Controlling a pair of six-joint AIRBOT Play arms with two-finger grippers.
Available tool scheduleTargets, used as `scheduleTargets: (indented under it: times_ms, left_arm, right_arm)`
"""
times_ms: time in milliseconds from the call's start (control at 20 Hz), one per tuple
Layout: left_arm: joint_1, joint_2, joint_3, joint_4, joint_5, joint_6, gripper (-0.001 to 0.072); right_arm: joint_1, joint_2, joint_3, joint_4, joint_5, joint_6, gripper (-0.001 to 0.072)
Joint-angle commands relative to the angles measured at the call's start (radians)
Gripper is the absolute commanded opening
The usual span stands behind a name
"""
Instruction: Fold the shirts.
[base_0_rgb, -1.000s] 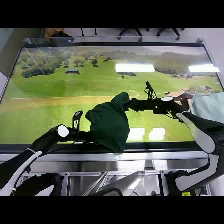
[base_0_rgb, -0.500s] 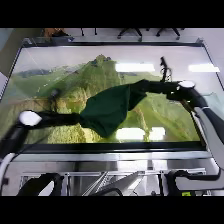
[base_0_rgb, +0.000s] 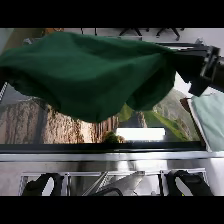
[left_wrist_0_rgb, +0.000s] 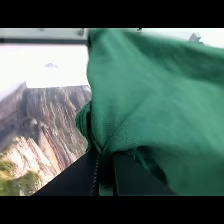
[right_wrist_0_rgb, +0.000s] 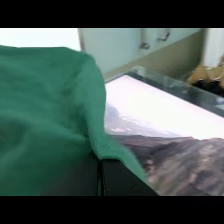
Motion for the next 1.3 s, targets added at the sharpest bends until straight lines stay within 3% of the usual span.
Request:
scheduleTargets:
  times_ms: [0,150,300,650,700,750,800,1000,1050,1100,1250]
  left_arm:
    - [0.013,-0.096,0.051,0.009,-0.137,-0.002,0.0016]
    - [0.01,-0.247,-0.079,0.009,-0.14,0.018,0.0016]
    - [-0.013,-0.423,-0.245,0.006,-0.079,0.08,0.0018]
    - [-0.141,-0.789,-0.413,0.005,0.204,0.167,0.003]
    - [-0.146,-0.821,-0.387,0.005,0.203,0.166,0.0318]
    - [-0.146,-0.849,-0.346,0.005,0.186,0.154,0.0701]
    - [-0.144,-0.868,-0.298,0.007,0.147,0.138,0.0696]
    - [-0.109,-0.859,-0.128,0.007,-0.091,0.093,0.0695]
    - [-0.1,-0.83,-0.125,0.007,-0.127,0.084,0.0695]
    - [-0.089,-0.794,-0.146,0.009,-0.135,0.082,0.0695]
    - [-0.053,-0.66,-0.296,0.005,-0.13,0.078,0.0694]
  right_arm:
    - [-0.001,0.026,-0.012,-0.283,0.058,0.139,0.0019]
    - [-0.001,-0.115,-0.14,-0.365,0.163,0.181,0.0019]
    - [0.0,-0.279,-0.319,-0.344,0.106,0.134,0.0019]
    - [-0.001,-0.618,-0.404,0.012,0.072,-0.082,0.0027]
    - [-0.001,-0.632,-0.404,0.032,0.053,-0.085,0.0052]
    - [-0.002,-0.634,-0.403,0.027,0.029,-0.085,0.022]
    - [-0.008,-0.628,-0.396,0.014,0.022,-0.085,0.0303]
    - [-0.117,-0.528,-0.373,0.004,0.08,-0.049,0.0309]
    - [-0.175,-0.483,-0.373,0.0,0.109,-0.025,0.041]
    - [-0.232,-0.443,-0.373,-0.025,0.139,0.021,0.0459]
    - [-0.366,-0.354,-0.397,-0.167,0.189,0.14,0.0459]
